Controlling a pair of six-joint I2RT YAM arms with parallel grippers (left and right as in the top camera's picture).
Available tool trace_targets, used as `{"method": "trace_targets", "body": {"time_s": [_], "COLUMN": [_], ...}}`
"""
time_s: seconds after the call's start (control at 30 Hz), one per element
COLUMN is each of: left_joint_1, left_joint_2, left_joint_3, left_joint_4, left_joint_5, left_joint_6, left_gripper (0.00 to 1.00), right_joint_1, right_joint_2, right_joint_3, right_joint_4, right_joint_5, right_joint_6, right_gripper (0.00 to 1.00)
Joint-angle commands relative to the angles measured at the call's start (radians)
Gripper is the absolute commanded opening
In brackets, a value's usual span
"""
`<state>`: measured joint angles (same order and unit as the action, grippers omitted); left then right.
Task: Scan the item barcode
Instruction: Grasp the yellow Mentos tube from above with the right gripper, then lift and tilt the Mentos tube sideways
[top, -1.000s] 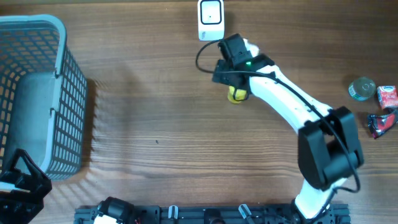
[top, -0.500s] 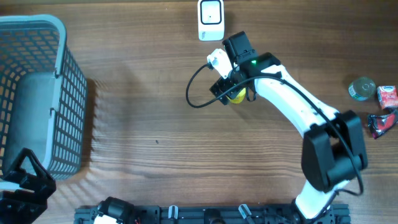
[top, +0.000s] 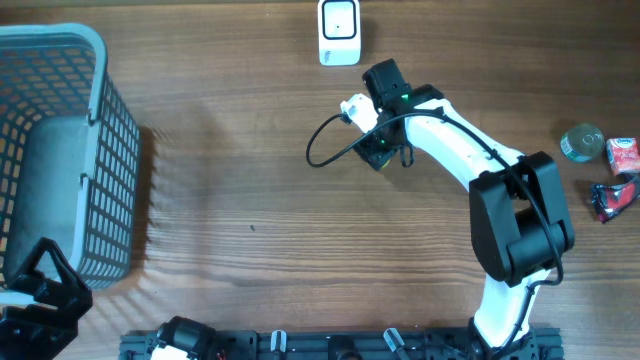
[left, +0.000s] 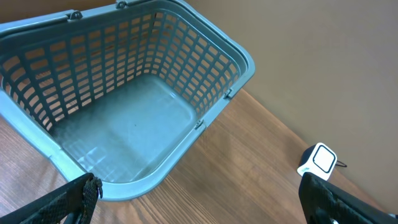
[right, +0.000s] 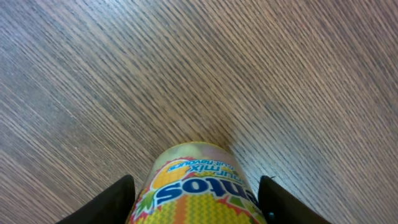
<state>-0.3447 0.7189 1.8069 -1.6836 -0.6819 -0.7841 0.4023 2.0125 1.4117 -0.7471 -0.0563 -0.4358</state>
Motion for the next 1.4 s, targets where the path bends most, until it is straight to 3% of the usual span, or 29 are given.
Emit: {"method": "trace_targets", "body": {"time_s": [0.0,0.1,0.2,0.43,0.53,0.57,0.6,0.67,0.7,0.97,1.37], "left_joint_1": [0.008,0.008,0.008,0.008,0.008,0.008,0.008,0.008,0.008,0.008,0.008], "left_joint_2": [-0.005,-0.005,-0.005,-0.005,-0.005,-0.005,-0.005,-0.005,-0.005,-0.005,-0.003], "left_joint_3": [0.003,0.003,0.003,-0.067,-0.127,-0.15,-0.175,-0.204,-0.219,-0.33,-0.416], "left_joint_4": [0.0,0.0,0.0,0.0,0.0,0.0,0.0,0.0,0.0,0.015,0.049], "left_joint_5": [0.005,0.005,0.005,0.005,0.005,0.005,0.005,0.005,0.009,0.04,0.091], "left_joint_6": [-0.009,-0.009,-0.009,-0.009,-0.011,-0.018,-0.018,-0.033,-0.043,-0.122,-0.185], "left_gripper": [1.0,1.0,1.0,1.0,0.99,1.0,1.0,1.0,1.0,1.0,1.0], "right_joint_1": [-0.003,-0.003,-0.003,-0.003,-0.004,-0.009,-0.011,-0.015,-0.016,-0.016,-0.016], "right_joint_2": [0.017,0.017,0.017,0.017,0.017,0.017,0.016,0.017,0.017,0.017,0.016], "right_joint_3": [0.002,0.002,0.002,0.002,0.007,0.013,0.016,0.023,0.023,0.023,0.023], "right_joint_4": [-0.001,0.005,0.004,-0.06,-0.098,-0.108,-0.107,-0.107,-0.107,-0.191,-0.267], "right_joint_5": [-0.003,0.069,0.085,0.046,-0.131,-0.194,-0.26,-0.375,-0.445,-0.742,-1.045], "right_joint_6": [0.024,0.141,0.252,0.676,0.775,0.811,0.836,0.84,0.86,0.904,1.299], "right_gripper": [0.54,0.54,0.45,0.47,0.5,0.39,0.36,0.39,0.46,0.47,0.44]}}
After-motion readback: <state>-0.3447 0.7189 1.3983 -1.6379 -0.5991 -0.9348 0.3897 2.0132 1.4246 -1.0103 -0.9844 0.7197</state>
